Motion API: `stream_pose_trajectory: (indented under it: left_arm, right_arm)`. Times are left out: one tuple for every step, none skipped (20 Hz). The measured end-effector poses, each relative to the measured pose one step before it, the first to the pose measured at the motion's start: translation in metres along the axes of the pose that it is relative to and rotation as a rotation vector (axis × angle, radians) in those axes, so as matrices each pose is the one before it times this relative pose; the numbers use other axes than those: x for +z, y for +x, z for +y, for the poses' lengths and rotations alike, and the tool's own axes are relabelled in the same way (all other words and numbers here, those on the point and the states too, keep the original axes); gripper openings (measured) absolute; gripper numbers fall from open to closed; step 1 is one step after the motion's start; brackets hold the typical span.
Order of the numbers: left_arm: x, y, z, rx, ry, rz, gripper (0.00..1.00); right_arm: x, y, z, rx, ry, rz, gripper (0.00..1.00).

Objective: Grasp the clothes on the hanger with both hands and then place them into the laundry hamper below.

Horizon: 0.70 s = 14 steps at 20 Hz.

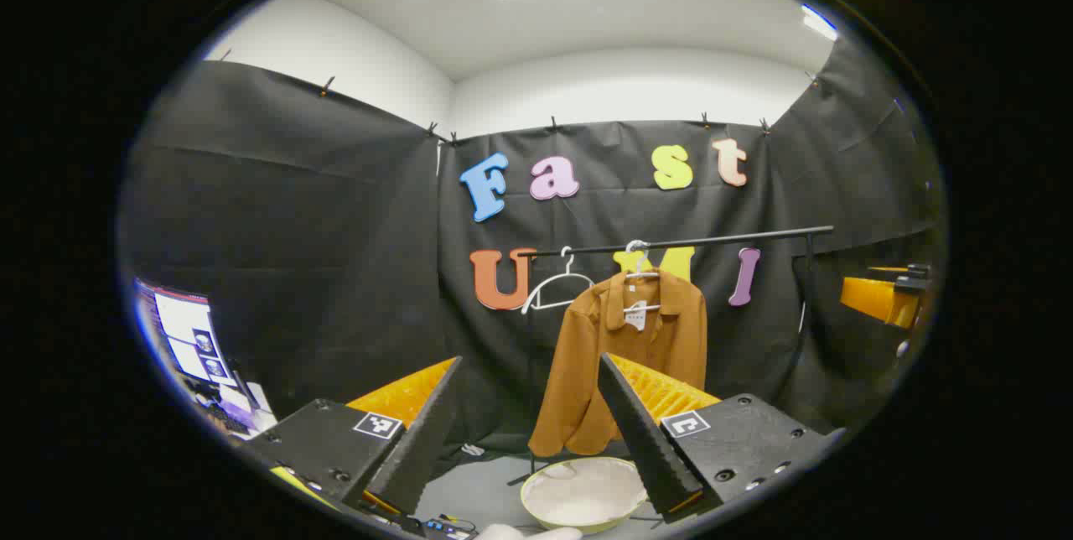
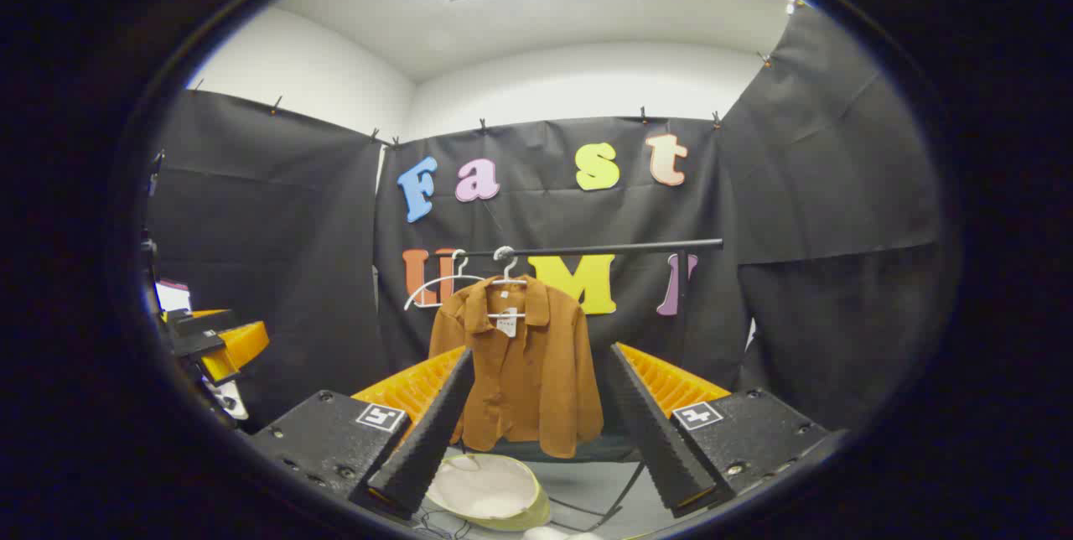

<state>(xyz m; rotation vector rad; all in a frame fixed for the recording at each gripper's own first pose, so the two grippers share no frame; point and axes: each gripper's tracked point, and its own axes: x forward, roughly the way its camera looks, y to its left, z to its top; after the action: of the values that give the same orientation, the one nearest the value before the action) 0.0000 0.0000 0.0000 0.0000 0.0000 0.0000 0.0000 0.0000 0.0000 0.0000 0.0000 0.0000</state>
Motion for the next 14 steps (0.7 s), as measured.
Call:
stream_pose_trajectory:
  left_arm:
    - [-0.00072, 0.00094, 0.00038, -0.00457, -0.00078, 0.00368, 1.00]
    - [0.00038, 0.00164, 0.00047, -0.00368, -0.00364, 0.00380, 1.00]
    - [0.00046, 0.00026, 0.00072, -0.00615, -0.00608, -0.00037, 1.00]
    - [0.00062, 0.00190, -0.00015, -0.00597, -0.00296, 0.00118, 1.00]
    - [-0.00105, 0.00136, 0.00037, -0.00280, 0.00326, 0.00523, 1.00]
    - [0.00013, 0.00168, 0.00156, -0.00227, 0.00788, -0.00047, 1.00]
    - [-0.00016, 0.00192, 0.00105, 0.00029, 0.00606, -0.00142, 1.00]
    - [0.00003, 0.00234, 0.00092, -0.00308, 0.00381, -0.00250, 1.00]
    - [0.00000, 0.00295, -0.00188, -0.01082, 0.00108, 0.00007, 1.00]
    - [-0.00305, 0.00261, -0.00091, -0.00651, -0.00348, 0.00622, 1.00]
    - [-0.00031, 0.00207, 0.00003, -0.00123, -0.00484, -0.00115, 1.00]
    - [-0.00060, 0.00311, 0.00006, 0.00085, -0.00096, -0.00150, 1.00]
    - [-0.00212, 0.00159, 0.00154, 0.00472, 0.00207, 0.00499, 1.00]
    - [-0.00168, 0.00390, -0.00064, 0.00074, 0.00259, 0.00220, 1.00]
  right_arm:
    - [-0.00031, -0.00120, 0.00304, 0.00790, 0.00285, 0.00389, 1.00]
    - [-0.00035, -0.00099, 0.00216, 0.00578, 0.00300, 0.01126, 1.00]
    - [0.00054, -0.00012, 0.00121, 0.00260, 0.00266, 0.00155, 1.00]
    - [0.00204, 0.00267, 0.00081, -0.00585, -0.00168, -0.00137, 1.00]
    - [0.00085, 0.00310, -0.00052, -0.01301, -0.00257, -0.00063, 1.00]
    - [-0.00181, 0.00379, 0.00014, -0.00620, 0.00012, -0.00042, 1.00]
    - [-0.00131, 0.00244, 0.00121, -0.00221, 0.00177, 0.00494, 1.00]
    - [-0.00352, 0.00204, 0.00011, 0.00009, 0.00137, 0.00808, 1.00]
    - [-0.00304, 0.00187, -0.00140, -0.00446, 0.00030, 0.00677, 1.00]
    - [-0.00151, 0.00136, -0.00327, -0.00682, -0.00170, 0.00556, 1.00]
    - [-0.00029, 0.00176, -0.00082, -0.00382, 0.00232, -0.00321, 1.00]
    - [-0.00035, 0.00235, -0.00184, -0.00944, 0.00472, 0.00028, 1.00]
    - [-0.00142, 0.00222, -0.00153, -0.00653, 0.00565, 0.00290, 1.00]
    - [-0.00198, 0.00206, -0.00023, -0.00276, 0.00403, 0.00276, 1.00]
